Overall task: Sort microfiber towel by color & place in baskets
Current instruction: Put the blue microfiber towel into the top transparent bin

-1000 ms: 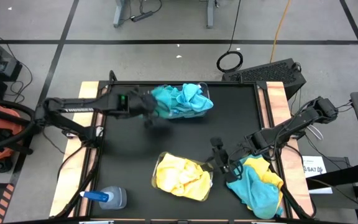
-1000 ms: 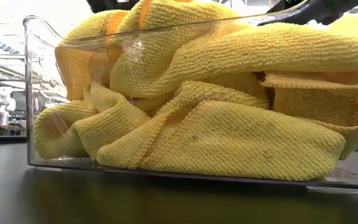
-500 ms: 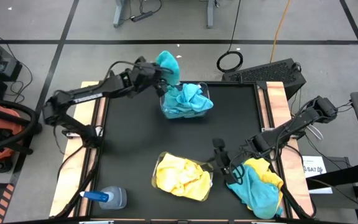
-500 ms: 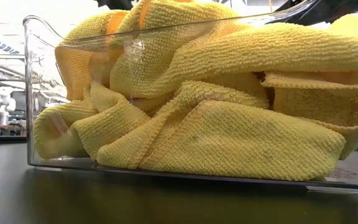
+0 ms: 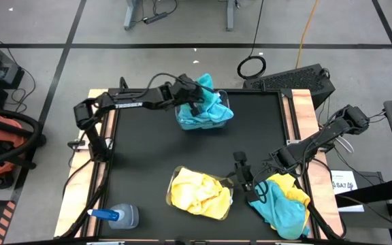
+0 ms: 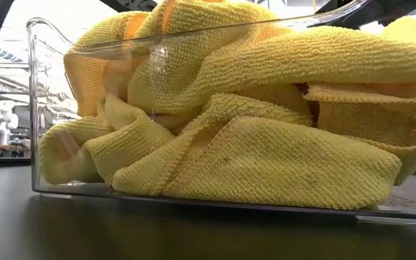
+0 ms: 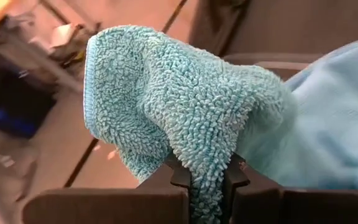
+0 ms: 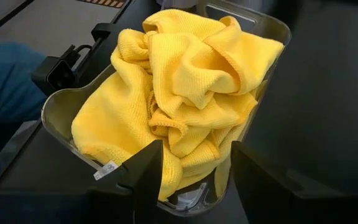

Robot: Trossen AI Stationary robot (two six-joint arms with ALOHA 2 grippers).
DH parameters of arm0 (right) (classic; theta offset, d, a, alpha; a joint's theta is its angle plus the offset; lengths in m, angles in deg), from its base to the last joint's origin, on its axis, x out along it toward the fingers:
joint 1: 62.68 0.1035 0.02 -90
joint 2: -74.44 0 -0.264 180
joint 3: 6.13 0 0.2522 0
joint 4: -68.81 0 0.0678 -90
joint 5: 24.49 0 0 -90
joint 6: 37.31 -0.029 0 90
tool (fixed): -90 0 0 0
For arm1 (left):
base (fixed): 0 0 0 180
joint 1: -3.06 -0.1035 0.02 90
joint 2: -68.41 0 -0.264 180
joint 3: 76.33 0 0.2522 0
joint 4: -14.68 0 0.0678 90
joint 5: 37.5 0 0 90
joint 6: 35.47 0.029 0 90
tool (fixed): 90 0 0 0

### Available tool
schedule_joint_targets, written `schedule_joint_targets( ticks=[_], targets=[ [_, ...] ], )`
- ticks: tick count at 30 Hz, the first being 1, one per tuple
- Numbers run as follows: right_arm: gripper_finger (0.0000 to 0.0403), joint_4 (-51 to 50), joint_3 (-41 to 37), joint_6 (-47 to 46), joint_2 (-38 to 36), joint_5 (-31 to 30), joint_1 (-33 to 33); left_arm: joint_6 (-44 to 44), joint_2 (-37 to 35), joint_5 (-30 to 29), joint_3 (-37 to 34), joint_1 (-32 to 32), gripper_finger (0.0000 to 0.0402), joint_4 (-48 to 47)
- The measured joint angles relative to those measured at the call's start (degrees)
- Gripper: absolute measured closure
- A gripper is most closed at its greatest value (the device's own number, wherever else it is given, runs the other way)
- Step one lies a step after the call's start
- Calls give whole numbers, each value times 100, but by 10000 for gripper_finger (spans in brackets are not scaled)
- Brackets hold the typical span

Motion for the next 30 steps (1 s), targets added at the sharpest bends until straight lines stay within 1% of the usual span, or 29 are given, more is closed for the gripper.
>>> schedule_joint_targets(
  ticks=[2,7,9,15,19,24,27,30],
  targets=[
    [222,27,1,39,0,-89,0,-170,163,259,121,63,381,170],
    [222,38,-1,69,0,-127,0,-828,523,1150,284,100,381,400],
    [222,39,0,67,0,-127,0,-1032,629,1262,282,107,381,329],
    [222,33,1,63,0,-202,0,-1415,977,1287,284,-31,381,-102],
    [222,27,1,67,0,-673,-2,-1605,1252,1353,286,-188,381,-273],
    [222,22,0,67,0,-1266,-85,-1654,1572,1729,301,-369,374,-275],
    [222,17,1,109,0,-1600,-182,-1765,1625,1799,308,-402,361,-320],
    [222,-31,-1,241,0,-2106,-344,-1787,1623,1816,306,-409,356,-337]
  ],
)
